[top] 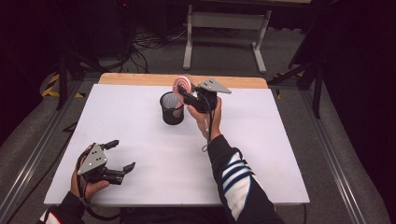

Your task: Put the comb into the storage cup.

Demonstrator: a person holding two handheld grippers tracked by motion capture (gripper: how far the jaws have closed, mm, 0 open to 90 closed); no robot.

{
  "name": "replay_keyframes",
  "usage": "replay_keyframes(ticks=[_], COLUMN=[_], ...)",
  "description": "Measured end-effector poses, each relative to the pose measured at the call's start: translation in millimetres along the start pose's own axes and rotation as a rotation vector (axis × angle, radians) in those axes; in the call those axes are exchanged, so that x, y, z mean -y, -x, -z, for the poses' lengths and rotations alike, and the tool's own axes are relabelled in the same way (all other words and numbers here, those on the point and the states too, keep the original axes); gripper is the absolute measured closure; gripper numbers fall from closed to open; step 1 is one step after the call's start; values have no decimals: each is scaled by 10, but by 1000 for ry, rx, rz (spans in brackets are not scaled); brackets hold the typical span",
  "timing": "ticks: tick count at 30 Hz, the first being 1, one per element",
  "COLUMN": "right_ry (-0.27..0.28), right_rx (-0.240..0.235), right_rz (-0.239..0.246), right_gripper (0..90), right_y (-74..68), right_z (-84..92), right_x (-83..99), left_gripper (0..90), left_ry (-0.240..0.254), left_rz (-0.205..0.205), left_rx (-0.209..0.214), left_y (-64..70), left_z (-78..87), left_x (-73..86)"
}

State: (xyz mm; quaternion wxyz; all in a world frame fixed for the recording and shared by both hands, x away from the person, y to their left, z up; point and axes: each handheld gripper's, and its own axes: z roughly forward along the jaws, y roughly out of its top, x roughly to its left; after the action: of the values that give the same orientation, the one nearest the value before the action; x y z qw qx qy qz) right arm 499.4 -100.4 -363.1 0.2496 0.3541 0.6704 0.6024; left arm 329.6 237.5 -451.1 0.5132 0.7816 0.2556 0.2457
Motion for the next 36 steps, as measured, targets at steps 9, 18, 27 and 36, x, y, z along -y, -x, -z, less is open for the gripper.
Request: replay_keyframes(ticks=[9,18,27,36], right_ry=[-27,-55,-64,-71], right_rx=[16,14,-10,6], right_rz=[6,7,58,108], right_gripper=[510,378,329,286], right_y=[-17,-44,-125,-165], right_z=[-22,-25,14,35], right_x=[38,52,60,48], left_gripper=[54,54,54,54], left_ry=[-2,-8,-15,-11], left_rz=[-2,-5,-10,-11], left_rx=[1,-1,-3,-6], left_y=[0,1,3,-4], left_z=[-8,-14,-17,-11], left_x=[0,2,2,0])
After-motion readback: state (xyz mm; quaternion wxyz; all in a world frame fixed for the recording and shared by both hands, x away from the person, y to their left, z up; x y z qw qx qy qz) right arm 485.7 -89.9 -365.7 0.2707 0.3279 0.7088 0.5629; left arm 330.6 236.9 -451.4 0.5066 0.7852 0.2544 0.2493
